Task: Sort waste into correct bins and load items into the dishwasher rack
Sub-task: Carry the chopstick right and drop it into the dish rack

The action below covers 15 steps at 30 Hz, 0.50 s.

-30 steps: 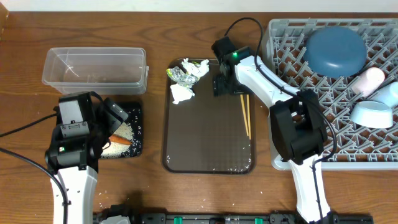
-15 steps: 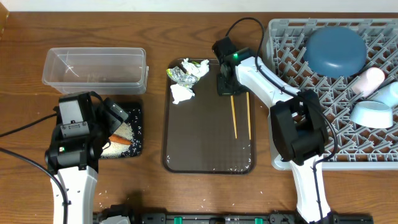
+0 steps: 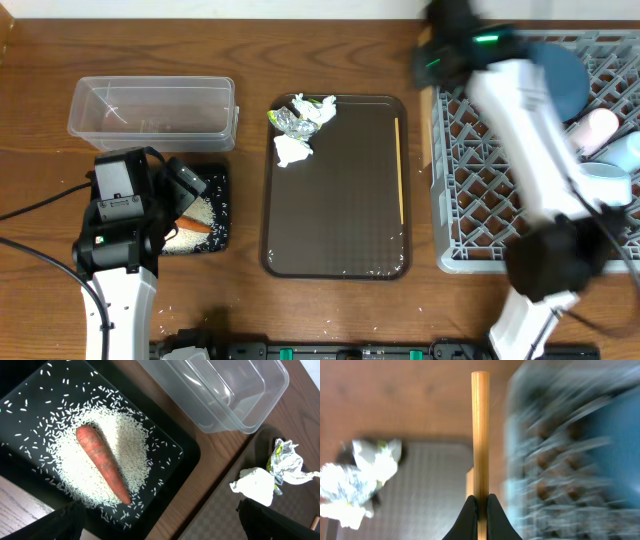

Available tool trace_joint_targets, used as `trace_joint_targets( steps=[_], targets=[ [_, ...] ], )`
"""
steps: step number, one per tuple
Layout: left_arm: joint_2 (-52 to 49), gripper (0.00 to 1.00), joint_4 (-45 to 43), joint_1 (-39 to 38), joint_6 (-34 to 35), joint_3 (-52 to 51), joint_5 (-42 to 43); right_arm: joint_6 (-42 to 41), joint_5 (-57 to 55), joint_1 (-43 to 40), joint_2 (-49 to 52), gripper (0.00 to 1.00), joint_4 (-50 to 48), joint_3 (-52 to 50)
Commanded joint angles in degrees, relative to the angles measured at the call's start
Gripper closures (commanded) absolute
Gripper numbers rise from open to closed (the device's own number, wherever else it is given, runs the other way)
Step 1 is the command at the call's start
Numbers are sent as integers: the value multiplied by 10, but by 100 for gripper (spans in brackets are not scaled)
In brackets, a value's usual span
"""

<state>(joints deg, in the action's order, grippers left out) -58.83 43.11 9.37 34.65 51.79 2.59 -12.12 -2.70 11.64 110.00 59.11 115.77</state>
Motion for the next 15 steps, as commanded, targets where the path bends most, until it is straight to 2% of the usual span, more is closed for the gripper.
trace_joint_targets(
  steps=[1, 7, 15],
  targets=[
    [-3, 0, 1, 4, -3, 13, -7, 84, 22, -51, -9, 99, 5, 1],
    [-3, 0, 1, 4, -3, 13, -7, 92, 64, -112, 11, 99, 3, -12],
    [-3, 0, 1, 4, -3, 13, -7, 89, 114, -108, 72, 97, -3, -12]
  ],
)
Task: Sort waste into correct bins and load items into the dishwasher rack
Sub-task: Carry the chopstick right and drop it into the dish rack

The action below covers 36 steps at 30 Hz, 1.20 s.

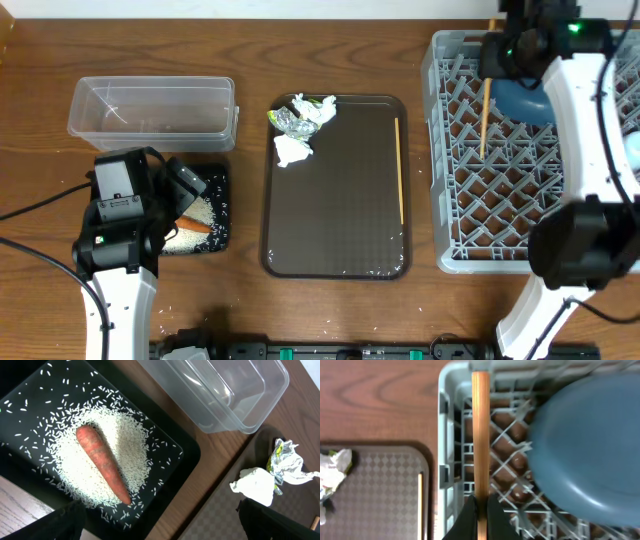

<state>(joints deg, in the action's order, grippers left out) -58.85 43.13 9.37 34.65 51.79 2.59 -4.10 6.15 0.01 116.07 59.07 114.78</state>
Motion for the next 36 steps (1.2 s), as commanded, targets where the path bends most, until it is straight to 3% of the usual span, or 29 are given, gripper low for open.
trace_joint_targets(
  steps=[1, 3, 8, 9, 22, 25, 36],
  targets=[
    [-3, 0, 1, 4, -3, 13, -7, 9, 28, 11, 21, 92, -5, -2],
    [-3, 0, 1, 4, -3, 13, -7, 9, 29, 17, 35, 79, -6, -2],
    [-3, 0, 1, 4, -3, 13, -7, 9, 29, 34, 52, 23, 4, -2],
    [-3, 0, 1, 4, -3, 13, -7, 4, 29, 36, 51, 20, 6, -2],
    [-3, 0, 1, 4, -3, 13, -7, -66, 43, 100, -3, 21, 67, -2],
    [-3, 0, 1, 4, -3, 13, -7, -73, 20, 140, 11, 26, 64, -6],
    [-3, 0, 1, 4, -3, 13, -7, -184, -103, 250, 128, 25, 49, -7]
  ],
)
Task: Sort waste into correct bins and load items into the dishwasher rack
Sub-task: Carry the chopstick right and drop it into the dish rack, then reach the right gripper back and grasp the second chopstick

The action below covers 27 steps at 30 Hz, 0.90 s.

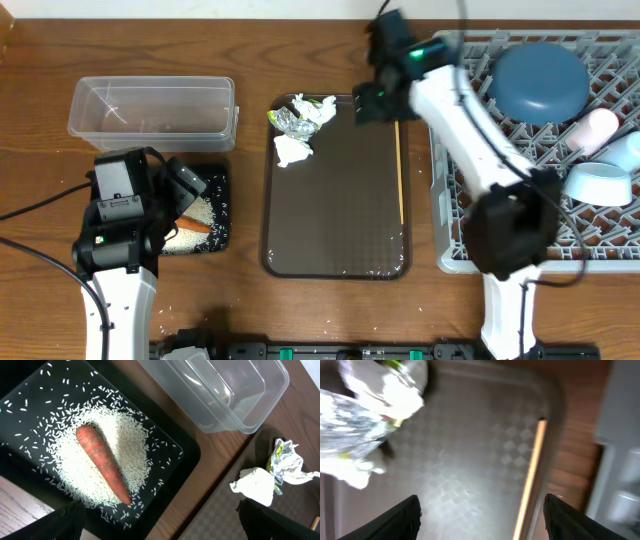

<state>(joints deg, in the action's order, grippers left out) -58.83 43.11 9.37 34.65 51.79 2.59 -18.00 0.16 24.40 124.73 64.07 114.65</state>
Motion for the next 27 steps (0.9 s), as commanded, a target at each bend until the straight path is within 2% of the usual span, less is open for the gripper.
trace_joint_targets(
  steps=[1, 10, 27],
  targets=[
    [-3, 0, 1, 4, -3, 13, -7, -53, -46, 8, 51, 24, -1, -6],
    [-3, 0, 1, 4, -3, 13, -7, -64, -47, 0, 109, 25, 11, -6],
    [-3, 0, 1, 4, -3, 13, -7, -64, -47, -5, 110, 24, 9, -40]
  ],
)
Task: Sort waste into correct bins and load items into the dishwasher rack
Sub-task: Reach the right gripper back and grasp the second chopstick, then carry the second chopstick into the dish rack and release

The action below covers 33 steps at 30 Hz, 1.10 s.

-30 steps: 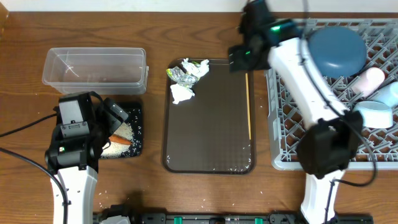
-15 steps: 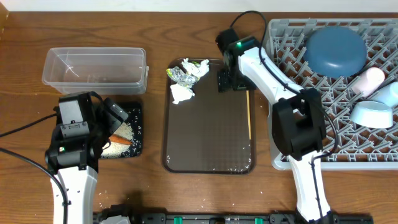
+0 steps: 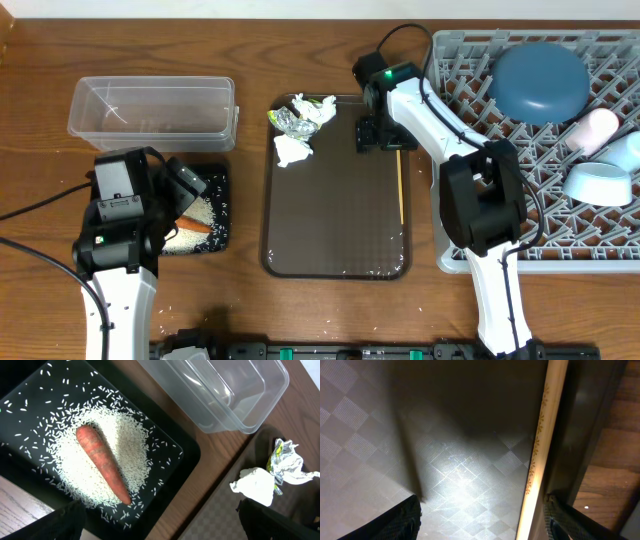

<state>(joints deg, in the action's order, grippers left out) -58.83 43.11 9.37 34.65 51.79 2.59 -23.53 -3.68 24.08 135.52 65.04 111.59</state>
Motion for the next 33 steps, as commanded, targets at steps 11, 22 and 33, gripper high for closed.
trace_joint_targets(
  steps=[11, 22, 33],
  targets=[
    [-3, 0, 1, 4, -3, 13, -7, -27, 29, 4, 2, 78, -71, -96],
    [-3, 0, 1, 4, -3, 13, -7, -10, 43, -17, -49, 99, -22, -13],
    [-3, 0, 1, 4, -3, 13, -7, 73, -45, -112, -209, 99, -21, 33]
  ],
)
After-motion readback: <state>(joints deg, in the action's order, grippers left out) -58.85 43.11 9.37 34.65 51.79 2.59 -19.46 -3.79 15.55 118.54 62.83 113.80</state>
